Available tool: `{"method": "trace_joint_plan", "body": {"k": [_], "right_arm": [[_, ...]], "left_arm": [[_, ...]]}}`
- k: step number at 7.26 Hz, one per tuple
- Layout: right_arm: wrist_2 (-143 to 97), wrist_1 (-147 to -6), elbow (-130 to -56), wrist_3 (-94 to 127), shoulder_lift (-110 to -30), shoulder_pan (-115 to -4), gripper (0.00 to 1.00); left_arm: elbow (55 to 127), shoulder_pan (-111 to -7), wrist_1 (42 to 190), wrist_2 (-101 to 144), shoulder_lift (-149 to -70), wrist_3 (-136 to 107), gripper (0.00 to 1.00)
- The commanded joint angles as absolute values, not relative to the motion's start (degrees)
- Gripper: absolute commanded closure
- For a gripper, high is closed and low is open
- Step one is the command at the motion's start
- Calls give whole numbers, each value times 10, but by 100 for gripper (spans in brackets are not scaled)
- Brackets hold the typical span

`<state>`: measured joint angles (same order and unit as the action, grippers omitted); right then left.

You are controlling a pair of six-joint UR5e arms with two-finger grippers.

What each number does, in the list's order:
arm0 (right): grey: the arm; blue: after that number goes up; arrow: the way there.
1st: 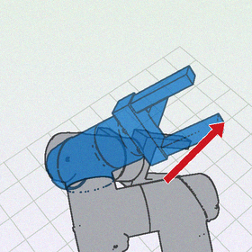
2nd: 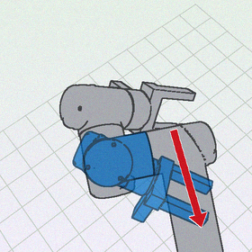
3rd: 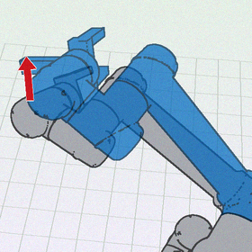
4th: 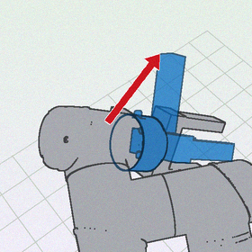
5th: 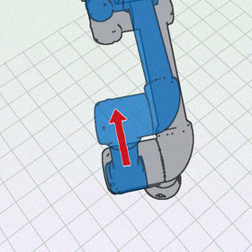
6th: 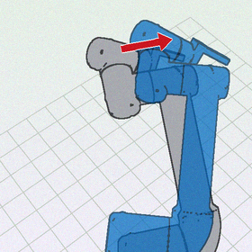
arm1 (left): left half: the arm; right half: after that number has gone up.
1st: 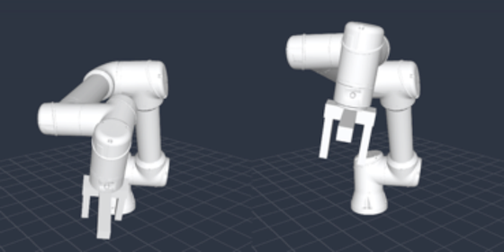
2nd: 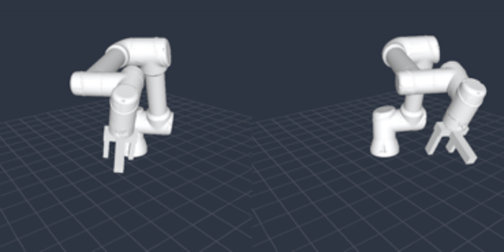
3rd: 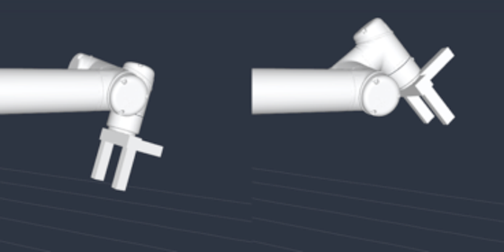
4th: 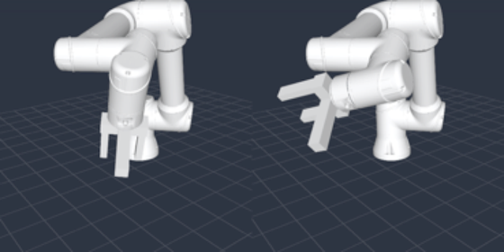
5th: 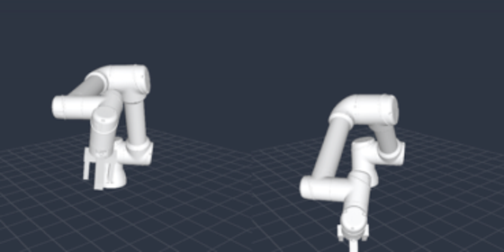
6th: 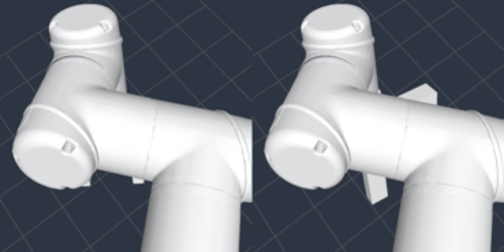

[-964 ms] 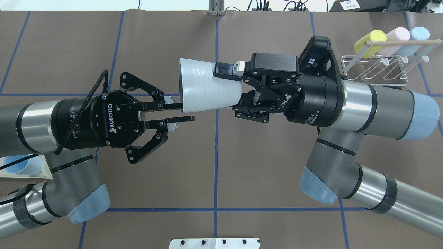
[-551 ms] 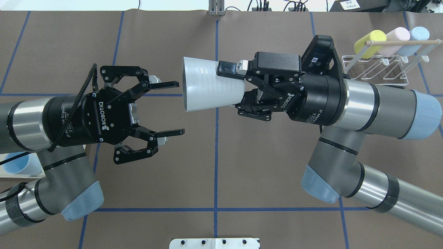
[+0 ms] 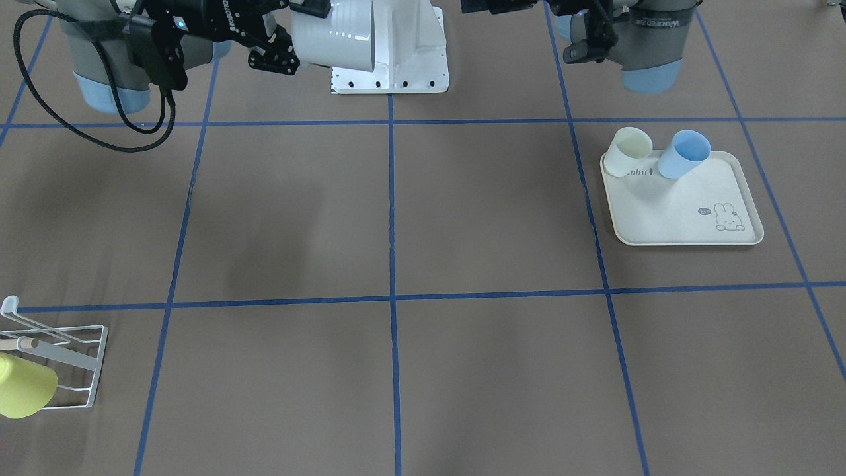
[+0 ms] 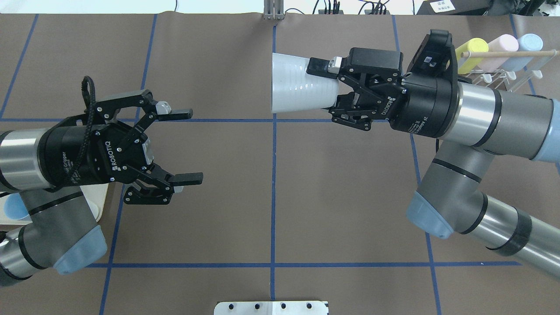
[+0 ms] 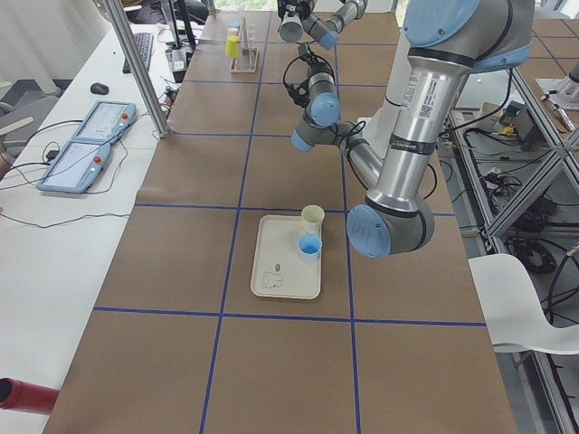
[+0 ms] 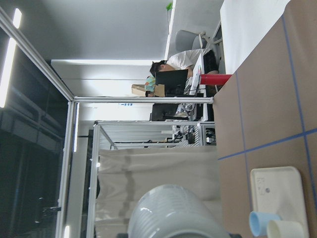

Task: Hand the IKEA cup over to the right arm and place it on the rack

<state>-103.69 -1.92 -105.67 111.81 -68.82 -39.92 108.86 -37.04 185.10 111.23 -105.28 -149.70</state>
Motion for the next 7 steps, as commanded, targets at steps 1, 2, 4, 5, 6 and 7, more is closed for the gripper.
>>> {"method": "trace_joint_plan", "body": {"k": [1, 2, 4, 5, 6, 7], "right_arm": [[-1059, -89, -1057, 1019, -732, -421, 68], [-1103, -124, -1056, 980, -741, -445, 68], [-1157, -185, -1056, 938, -748, -495, 68], [-1174, -211, -1057, 905, -756, -509, 68], [-1206, -242, -1058, 857, -762, -527, 68], [-1229, -269, -1058, 822, -768, -547, 68]], "left_arm": [[1090, -467, 1679, 1285, -1053, -1368, 0], [1085, -492, 1653, 1322, -1048, -1263, 0], [1078, -531, 1651, 1331, -959, -1121, 0], [1078, -533, 1650, 1336, -896, -1028, 0], [1079, -542, 1626, 1337, -859, -953, 0], [1080, -555, 1581, 1336, -849, -887, 0]]}}
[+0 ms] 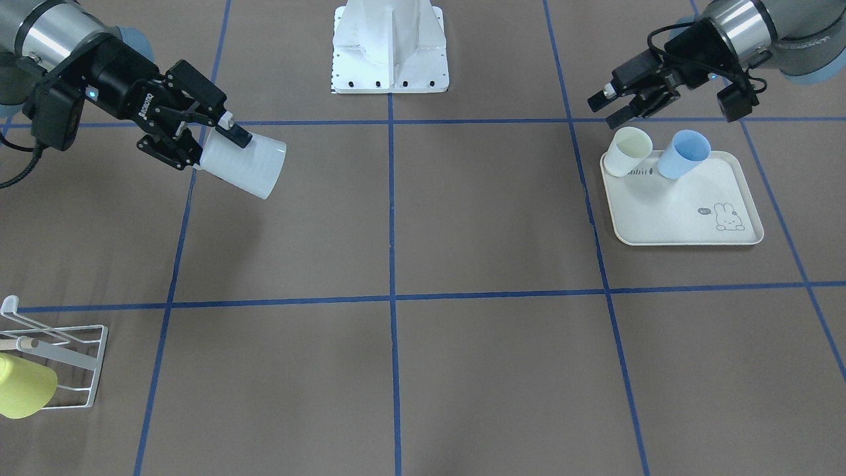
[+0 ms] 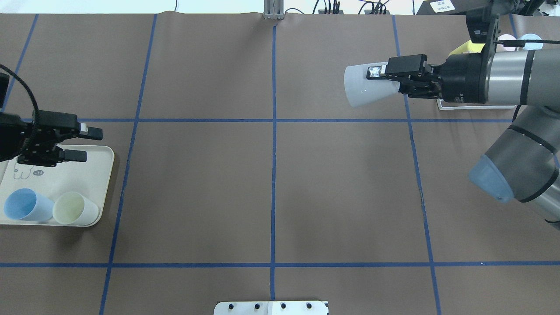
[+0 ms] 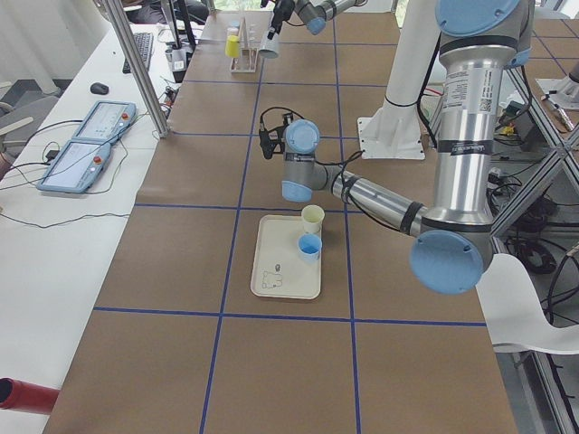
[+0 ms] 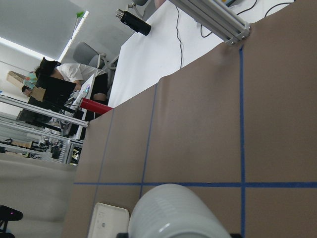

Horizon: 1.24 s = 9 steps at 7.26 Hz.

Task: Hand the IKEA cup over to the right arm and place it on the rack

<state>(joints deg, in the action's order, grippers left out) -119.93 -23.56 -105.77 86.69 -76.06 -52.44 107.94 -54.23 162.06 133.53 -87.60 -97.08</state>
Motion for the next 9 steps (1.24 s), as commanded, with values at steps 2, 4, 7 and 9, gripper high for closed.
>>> {"method": "trace_joint_plan", "body": {"k": [2, 4, 7, 9], "right_arm": [[-1279, -352, -1060, 726, -769, -602, 68], [-1305, -437, -1061, 633, -771, -643, 70], [-1302, -562, -1063, 515, -781, -680, 70], [-1297, -662, -1063, 434, -784, -698, 70]], "left_arm": [[1081, -601, 1465, 1335, -850, -754, 0], [1086, -618, 1388, 1332, -851, -694, 0], [1093, -633, 1333, 1329, -852, -622, 0], [1123, -634, 1233, 1300, -852, -548, 0]]}}
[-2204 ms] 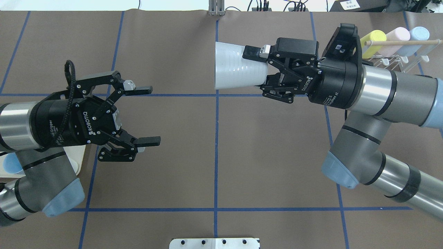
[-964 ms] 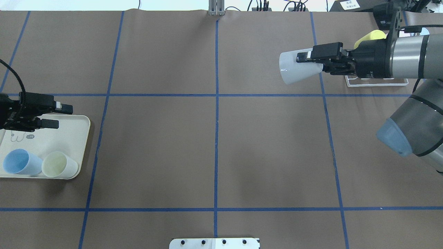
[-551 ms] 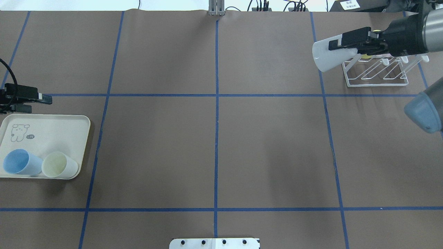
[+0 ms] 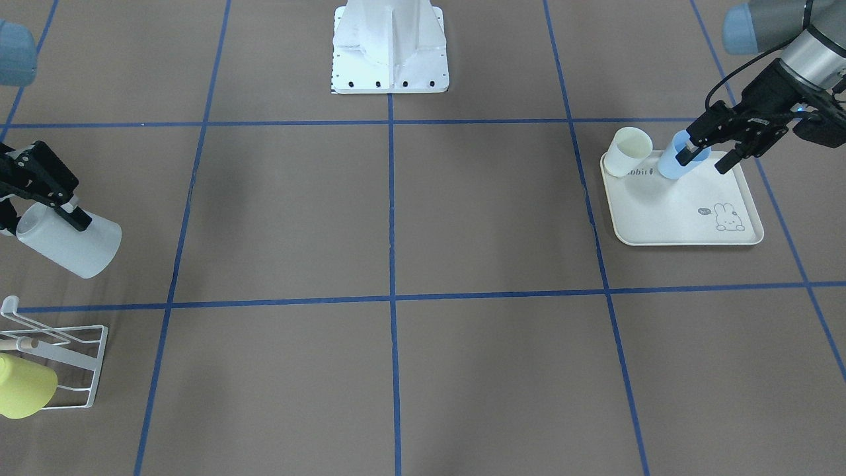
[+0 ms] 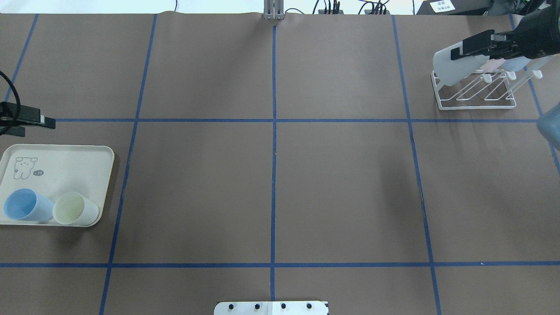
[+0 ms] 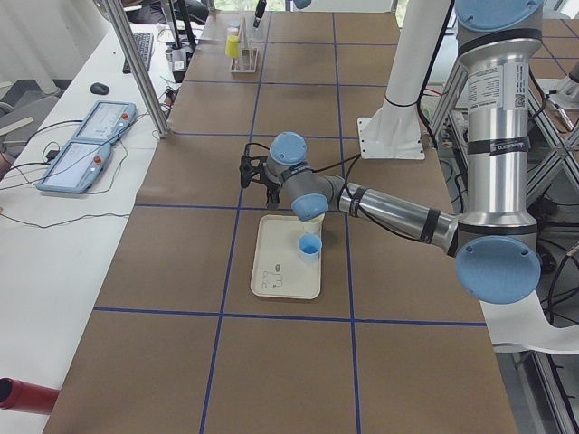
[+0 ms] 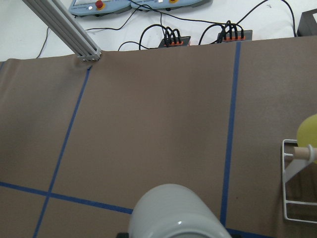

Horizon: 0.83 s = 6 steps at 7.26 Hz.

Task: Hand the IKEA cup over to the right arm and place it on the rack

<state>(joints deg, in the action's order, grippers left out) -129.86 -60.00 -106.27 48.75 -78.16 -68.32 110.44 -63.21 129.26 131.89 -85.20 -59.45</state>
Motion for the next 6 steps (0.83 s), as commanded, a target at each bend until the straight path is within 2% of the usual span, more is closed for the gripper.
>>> {"method": "trace_joint_plan", "body": {"k": [1, 6], "right_arm": [[-1296, -706, -1063, 388, -784, -707, 70], [-1253, -775, -1029, 314, -793, -707, 70]], "left_arm": [[1148, -635, 1181, 1280, -852, -516, 0], [1158, -637, 1152, 1275, -839, -503, 0]]}}
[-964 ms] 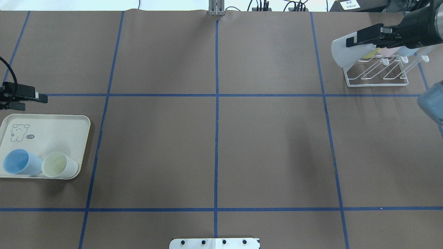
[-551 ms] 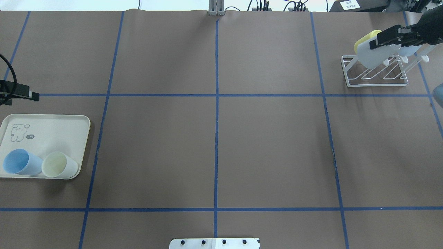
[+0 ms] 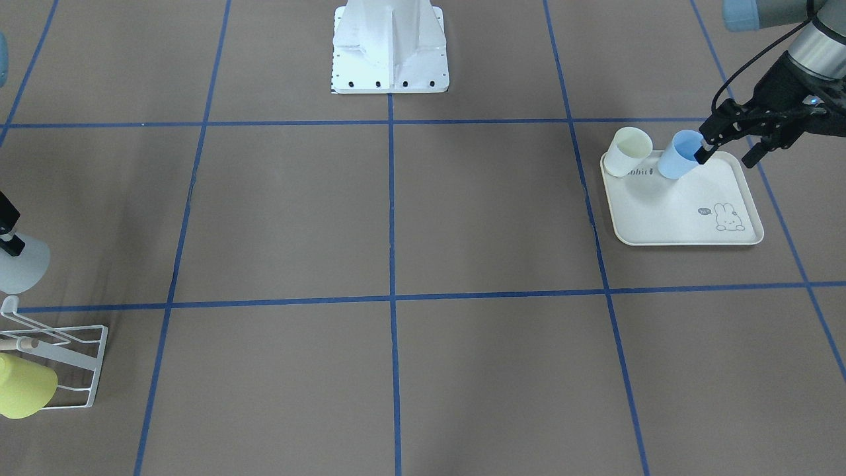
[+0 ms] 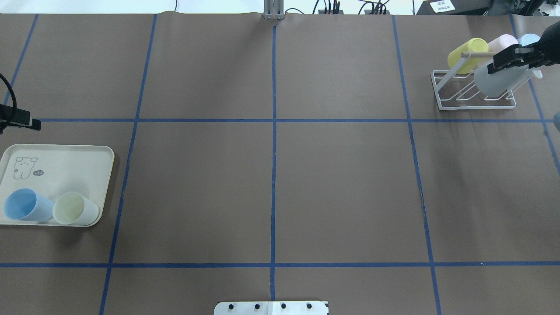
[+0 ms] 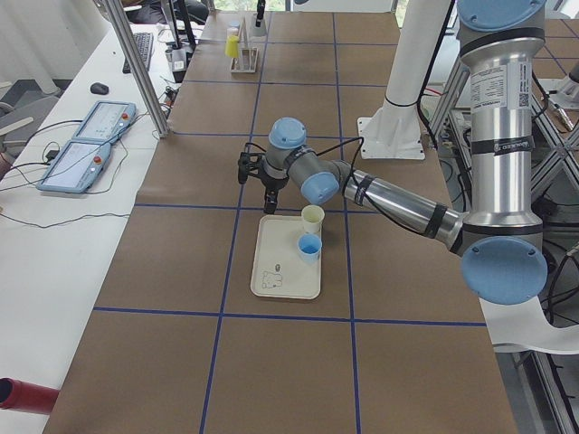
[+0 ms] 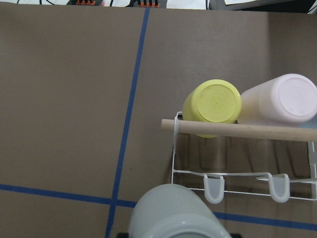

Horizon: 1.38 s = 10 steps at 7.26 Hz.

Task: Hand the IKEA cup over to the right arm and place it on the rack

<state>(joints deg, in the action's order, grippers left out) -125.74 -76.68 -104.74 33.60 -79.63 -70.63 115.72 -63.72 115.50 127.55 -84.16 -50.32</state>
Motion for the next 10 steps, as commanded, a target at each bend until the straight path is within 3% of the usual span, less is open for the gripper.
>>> {"method": "trace_joint_plan", "body": {"k": [1, 10], "right_arm": [[-1254, -774, -1021, 307, -792, -707, 70], [-1253, -770, -950, 281, -757, -711, 69]], "left_arm": [[1158, -636, 1152, 1275, -829, -503, 0], [1161, -633, 1151, 1252, -782, -503, 0]]}}
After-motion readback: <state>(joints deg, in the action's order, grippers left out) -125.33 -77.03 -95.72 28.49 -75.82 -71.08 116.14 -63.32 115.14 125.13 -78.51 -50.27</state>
